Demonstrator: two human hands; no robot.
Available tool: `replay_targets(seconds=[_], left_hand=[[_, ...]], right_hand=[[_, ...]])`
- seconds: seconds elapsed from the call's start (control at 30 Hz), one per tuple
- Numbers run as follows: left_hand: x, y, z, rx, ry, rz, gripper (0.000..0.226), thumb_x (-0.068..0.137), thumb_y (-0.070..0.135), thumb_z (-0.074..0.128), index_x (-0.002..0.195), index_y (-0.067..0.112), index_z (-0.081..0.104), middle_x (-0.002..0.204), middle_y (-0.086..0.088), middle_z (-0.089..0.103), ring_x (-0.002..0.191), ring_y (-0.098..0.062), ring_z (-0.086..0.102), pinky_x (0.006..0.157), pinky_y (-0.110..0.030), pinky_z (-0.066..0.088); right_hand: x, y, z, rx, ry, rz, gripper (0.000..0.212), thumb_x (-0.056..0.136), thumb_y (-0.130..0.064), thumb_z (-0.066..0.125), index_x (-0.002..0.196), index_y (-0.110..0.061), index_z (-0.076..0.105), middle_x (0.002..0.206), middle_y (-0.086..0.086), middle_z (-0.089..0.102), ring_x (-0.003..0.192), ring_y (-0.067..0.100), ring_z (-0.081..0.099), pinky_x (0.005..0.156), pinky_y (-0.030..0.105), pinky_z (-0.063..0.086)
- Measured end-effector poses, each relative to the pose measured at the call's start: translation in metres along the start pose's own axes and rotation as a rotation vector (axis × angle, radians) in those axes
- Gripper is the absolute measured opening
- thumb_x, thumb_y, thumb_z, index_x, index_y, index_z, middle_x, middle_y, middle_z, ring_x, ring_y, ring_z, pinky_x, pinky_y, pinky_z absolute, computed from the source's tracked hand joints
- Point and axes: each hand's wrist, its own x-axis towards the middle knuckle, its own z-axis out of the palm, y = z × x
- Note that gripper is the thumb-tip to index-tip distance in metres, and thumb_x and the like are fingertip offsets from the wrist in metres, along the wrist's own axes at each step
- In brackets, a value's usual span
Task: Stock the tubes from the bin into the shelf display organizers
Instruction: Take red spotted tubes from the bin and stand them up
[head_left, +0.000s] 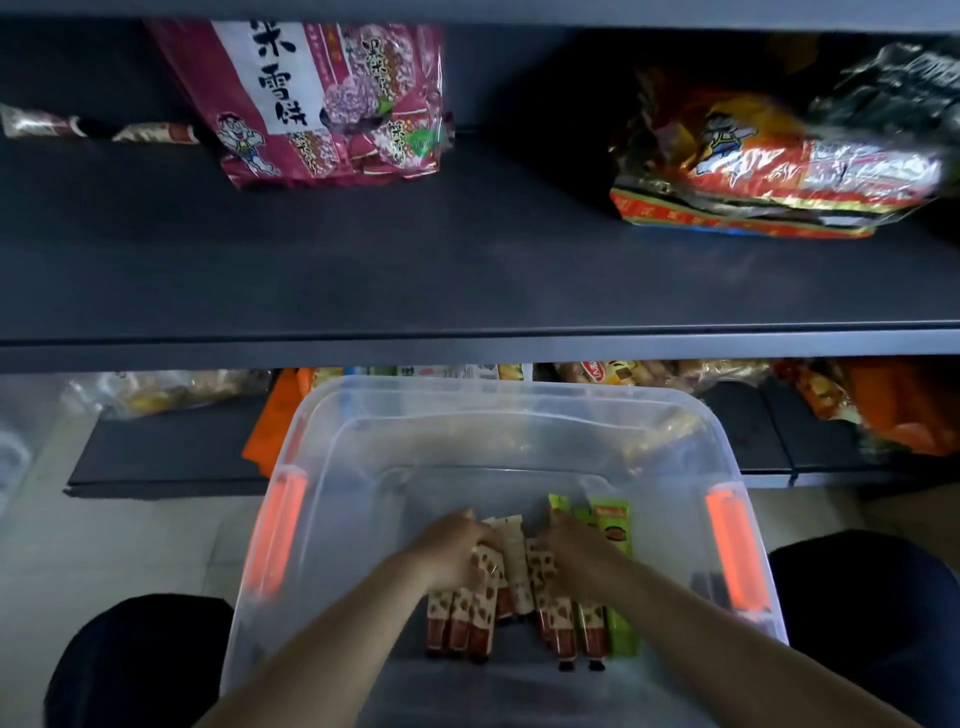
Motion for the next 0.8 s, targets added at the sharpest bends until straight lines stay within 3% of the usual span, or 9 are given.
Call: replay_targets(seconds=[0.07,0.1,0.2,0.33,0.43,0.5,0.57,0.63,0.8], left_hand=[[0.000,-0.001,0.004,-0.041,0.008,-0.010,0.051,0.083,0.016,0.068,0.131,0.019,0.052,0.129,-0.008,0.043,0.118,-0.024,0.047,0.093,-0.026,0.041],[-0.002,-0.001,0.006,-0.066,0.017,-0.013,0.052,0.083,0.015,0.069,0.132,0.018,0.051,0.130,-0.007,0.042,0.119,-0.024,0.046,0.094,-0.024,0.041],[-0.008,0.001,0.008,-0.152,0.059,-0.018,0.044,0.083,0.016,0.070,0.125,0.011,0.057,0.127,-0.005,0.048,0.117,-0.019,0.049,0.089,-0.019,0.040],[-0.018,0.005,0.006,-0.260,0.086,-0.062,0.037,0.080,0.017,0.072,0.115,0.008,0.062,0.120,-0.004,0.062,0.111,-0.016,0.057,0.093,-0.028,0.048],[-0.025,0.010,-0.003,-0.258,0.118,-0.061,0.038,0.079,0.019,0.074,0.113,0.008,0.063,0.116,-0.005,0.063,0.107,-0.017,0.059,0.086,-0.025,0.048],[-0.031,0.016,-0.016,-0.265,0.175,-0.054,0.029,0.078,0.024,0.074,0.103,0.014,0.064,0.101,-0.002,0.065,0.094,-0.016,0.062,0.074,-0.023,0.046],[-0.038,0.024,-0.034,-0.262,0.230,-0.041,0.013,0.079,0.022,0.073,0.080,0.020,0.060,0.079,0.002,0.062,0.073,-0.011,0.058,0.062,-0.021,0.042],[-0.047,0.037,-0.058,-0.240,0.275,-0.020,0.025,0.079,0.018,0.069,0.063,0.022,0.051,0.065,0.006,0.052,0.059,-0.006,0.047,0.054,-0.021,0.034],[-0.079,0.091,-0.126,-0.125,0.356,0.090,0.023,0.075,0.019,0.068,0.060,0.012,0.053,0.061,0.002,0.047,0.057,-0.012,0.041,0.056,-0.027,0.028]], right_hand=[[0.000,-0.003,-0.005,-0.088,-0.065,-0.039,0.033,0.086,-0.013,0.059,0.118,-0.006,0.056,0.125,0.013,0.051,0.112,0.030,0.052,0.090,0.034,0.044],[0.000,-0.003,-0.008,-0.064,-0.090,-0.011,0.036,0.086,-0.012,0.059,0.121,-0.006,0.054,0.129,0.012,0.051,0.114,0.028,0.052,0.090,0.032,0.044],[-0.003,-0.006,-0.012,0.024,-0.116,0.028,0.035,0.089,-0.011,0.058,0.123,-0.008,0.052,0.125,0.009,0.055,0.111,0.023,0.054,0.086,0.028,0.044],[-0.010,-0.004,-0.021,0.136,-0.134,0.016,0.040,0.086,-0.010,0.063,0.124,-0.012,0.051,0.127,0.005,0.054,0.113,0.020,0.053,0.085,0.025,0.043],[-0.016,0.000,-0.030,0.202,-0.118,-0.009,0.036,0.083,-0.008,0.066,0.118,-0.014,0.057,0.120,0.001,0.057,0.111,0.017,0.054,0.079,0.022,0.043],[-0.023,0.003,-0.042,0.246,-0.003,-0.013,0.026,0.082,-0.009,0.068,0.104,-0.020,0.060,0.108,-0.003,0.059,0.102,0.014,0.056,0.077,0.022,0.044],[-0.035,0.003,-0.057,0.322,0.136,-0.001,0.021,0.081,-0.009,0.068,0.097,-0.020,0.061,0.107,-0.003,0.061,0.102,0.013,0.058,0.085,0.027,0.048],[-0.052,0.001,-0.077,0.384,0.222,-0.039,0.017,0.083,-0.011,0.068,0.093,-0.020,0.059,0.107,-0.002,0.063,0.103,0.015,0.059,0.089,0.032,0.049],[-0.111,-0.007,-0.157,0.341,0.413,-0.155,0.017,0.081,-0.009,0.067,0.088,-0.023,0.061,0.092,-0.008,0.064,0.090,0.008,0.061,0.081,0.027,0.048]])
